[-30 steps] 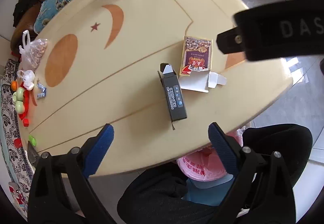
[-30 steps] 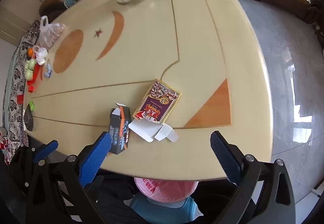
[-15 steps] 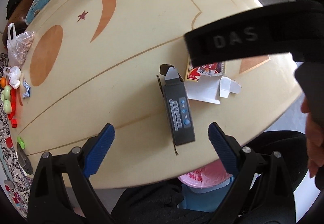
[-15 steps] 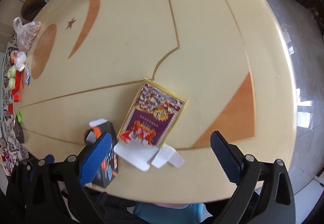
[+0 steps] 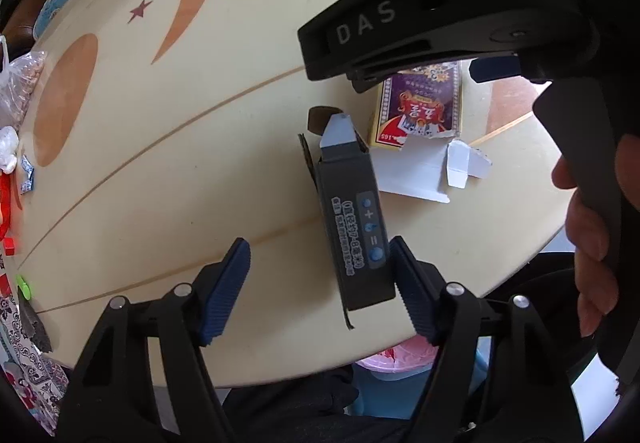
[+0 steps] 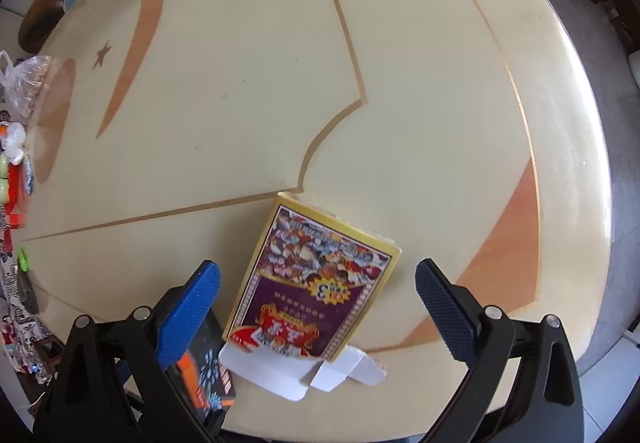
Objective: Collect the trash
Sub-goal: 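Close the left tool on the dark box while the right tool grasps the card packet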
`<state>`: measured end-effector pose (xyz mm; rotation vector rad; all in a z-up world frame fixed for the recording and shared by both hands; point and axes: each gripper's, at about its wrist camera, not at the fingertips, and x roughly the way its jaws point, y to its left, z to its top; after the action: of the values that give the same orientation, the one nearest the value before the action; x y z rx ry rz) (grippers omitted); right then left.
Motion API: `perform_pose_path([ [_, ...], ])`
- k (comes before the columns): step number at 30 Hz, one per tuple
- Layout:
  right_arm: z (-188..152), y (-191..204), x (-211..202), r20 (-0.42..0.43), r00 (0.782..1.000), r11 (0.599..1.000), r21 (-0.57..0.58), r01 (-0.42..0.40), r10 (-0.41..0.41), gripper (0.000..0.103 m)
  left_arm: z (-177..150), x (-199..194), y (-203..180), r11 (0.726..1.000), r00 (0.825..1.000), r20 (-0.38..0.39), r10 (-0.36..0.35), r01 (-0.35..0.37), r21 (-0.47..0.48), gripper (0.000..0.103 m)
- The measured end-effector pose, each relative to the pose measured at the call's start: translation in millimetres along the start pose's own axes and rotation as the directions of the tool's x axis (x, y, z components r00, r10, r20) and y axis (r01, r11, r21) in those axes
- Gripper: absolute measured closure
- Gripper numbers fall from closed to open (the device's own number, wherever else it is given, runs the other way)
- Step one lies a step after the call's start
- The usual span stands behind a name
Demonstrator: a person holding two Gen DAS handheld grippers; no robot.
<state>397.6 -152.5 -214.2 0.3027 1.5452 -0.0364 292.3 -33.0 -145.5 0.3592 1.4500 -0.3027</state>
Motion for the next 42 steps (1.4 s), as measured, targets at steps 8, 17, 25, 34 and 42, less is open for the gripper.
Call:
perform_pose_path([
  [8, 7.4, 20.0, 7.7, 0.039, 0.995, 0.995, -0.016, 0.094, -0.094, 0.011, 1.3, 8.0, 6.8, 1.0, 1.0, -0.011, -0.023, 0.023, -0.015, 0.038],
  [17, 3.8, 37.8, 3.2, 0.104, 0.985, 0.988, -0.057, 0.141, -0.134, 0.036, 5.8, 19.1, 13.9, 0.997, 0.998, -0.038, -0.055, 0.053, -0.052, 0.061],
  [25, -6.5, 22.2, -5.6, 0.114, 0.992, 0.995, -0.089, 0.055, -0.045, 0.037, -4.3, 16.2, 20.0, 0.999, 0.999, -0.025, -0.03, 0.029, -0.034, 0.076],
  [34, -18.2, 4.8, -36.3, 0.164, 0.986, 0.991, -0.131, 0.035, -0.013, 0.037, -15.4, 2.9, 16.6, 0.999, 1.0, 0.022, -0.015, 0.015, -0.041, 0.076],
  [42, -44.1, 6.7, -72.2, 0.209, 0.978, 0.979, -0.201, 0.028, 0.015, 0.037, -30.4, -15.3, 24.1, 0.997, 0.998, 0.063, 0.002, 0.003, -0.074, 0.076],
])
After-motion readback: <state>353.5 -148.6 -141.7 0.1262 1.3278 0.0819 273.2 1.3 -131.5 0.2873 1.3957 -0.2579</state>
